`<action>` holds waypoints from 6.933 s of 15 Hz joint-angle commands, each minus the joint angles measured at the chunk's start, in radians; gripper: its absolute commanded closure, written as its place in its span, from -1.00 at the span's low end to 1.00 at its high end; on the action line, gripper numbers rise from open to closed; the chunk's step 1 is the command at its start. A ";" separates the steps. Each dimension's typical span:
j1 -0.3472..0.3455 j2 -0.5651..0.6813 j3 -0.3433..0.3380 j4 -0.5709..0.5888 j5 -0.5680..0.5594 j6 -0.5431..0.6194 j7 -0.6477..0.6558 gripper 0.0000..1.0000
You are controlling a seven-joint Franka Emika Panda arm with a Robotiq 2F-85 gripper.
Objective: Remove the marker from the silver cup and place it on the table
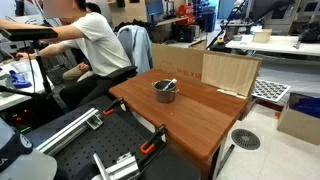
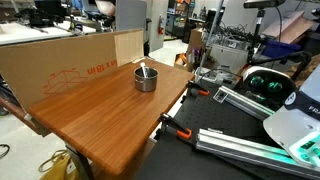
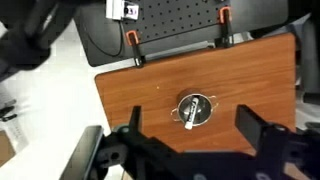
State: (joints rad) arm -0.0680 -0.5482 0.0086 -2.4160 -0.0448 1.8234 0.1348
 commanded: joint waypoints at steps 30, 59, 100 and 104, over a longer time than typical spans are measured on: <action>-0.001 0.001 0.005 -0.001 -0.016 0.014 0.015 -1.00; 0.015 0.775 -0.033 0.250 0.263 0.344 0.150 -1.00; 0.106 0.977 -0.088 0.439 0.162 0.345 0.300 0.88; 0.082 0.888 -0.088 0.414 0.182 0.336 0.266 0.88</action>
State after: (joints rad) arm 0.0254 0.4079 -0.0766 -1.9641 0.1379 2.1763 0.4279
